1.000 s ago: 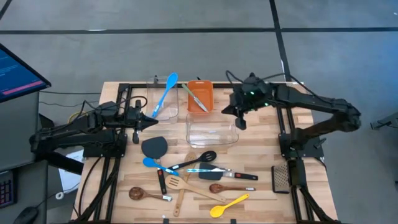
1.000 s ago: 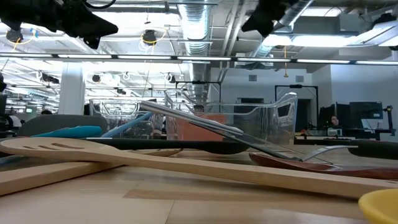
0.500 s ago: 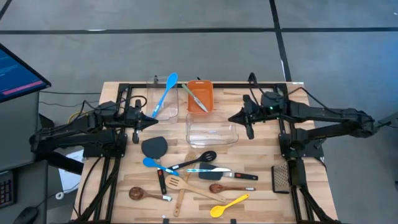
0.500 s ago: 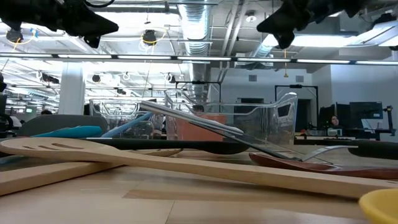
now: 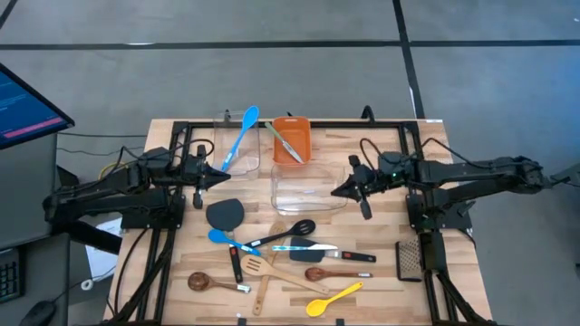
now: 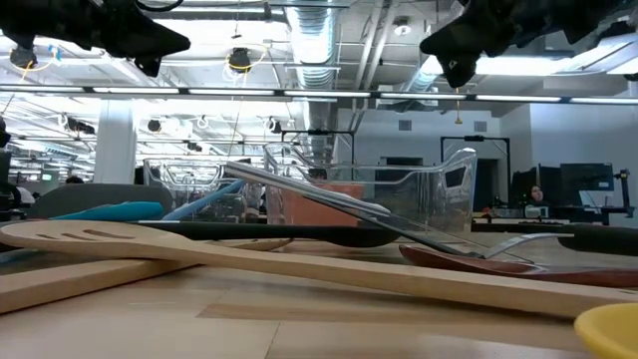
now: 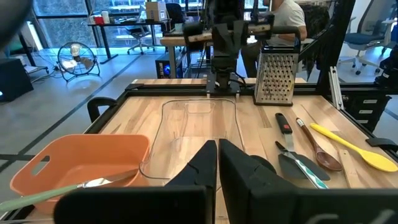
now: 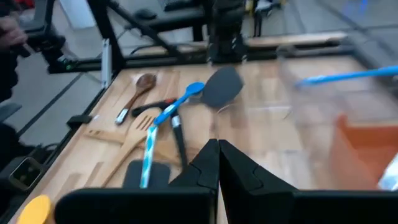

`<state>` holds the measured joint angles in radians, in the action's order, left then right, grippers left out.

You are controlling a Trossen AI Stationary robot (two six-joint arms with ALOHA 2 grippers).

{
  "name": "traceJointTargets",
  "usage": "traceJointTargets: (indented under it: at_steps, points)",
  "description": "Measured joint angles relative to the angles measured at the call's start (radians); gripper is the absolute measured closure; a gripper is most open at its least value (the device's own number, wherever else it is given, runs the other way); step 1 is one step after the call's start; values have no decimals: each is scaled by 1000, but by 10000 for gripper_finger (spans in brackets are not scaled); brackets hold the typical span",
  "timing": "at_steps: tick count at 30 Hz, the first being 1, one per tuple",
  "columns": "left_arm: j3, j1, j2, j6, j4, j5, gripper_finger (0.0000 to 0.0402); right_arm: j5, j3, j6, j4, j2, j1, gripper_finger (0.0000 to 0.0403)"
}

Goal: Pick & Place Kitchen Items
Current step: Put the blue serving spoon into the top transparent bin

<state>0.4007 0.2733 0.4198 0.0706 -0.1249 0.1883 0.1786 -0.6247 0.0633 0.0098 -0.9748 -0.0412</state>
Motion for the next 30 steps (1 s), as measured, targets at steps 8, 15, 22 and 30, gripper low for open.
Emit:
traceJointTargets:
  at_steps: [8,15,22,30]
  points:
    - [0,0,0,0,0,0,400,3,-2,10,97,-126,108,403]
    - [0,0,0,0,0,0,400,-2,-2,9,214,-215,188,403]
    - [0,0,0,-1,-1,0,400,-184,-75,40,135,-225,243,403]
    - [0,0,0,-1,-1,0,400,-259,-134,34,86,-225,320,403]
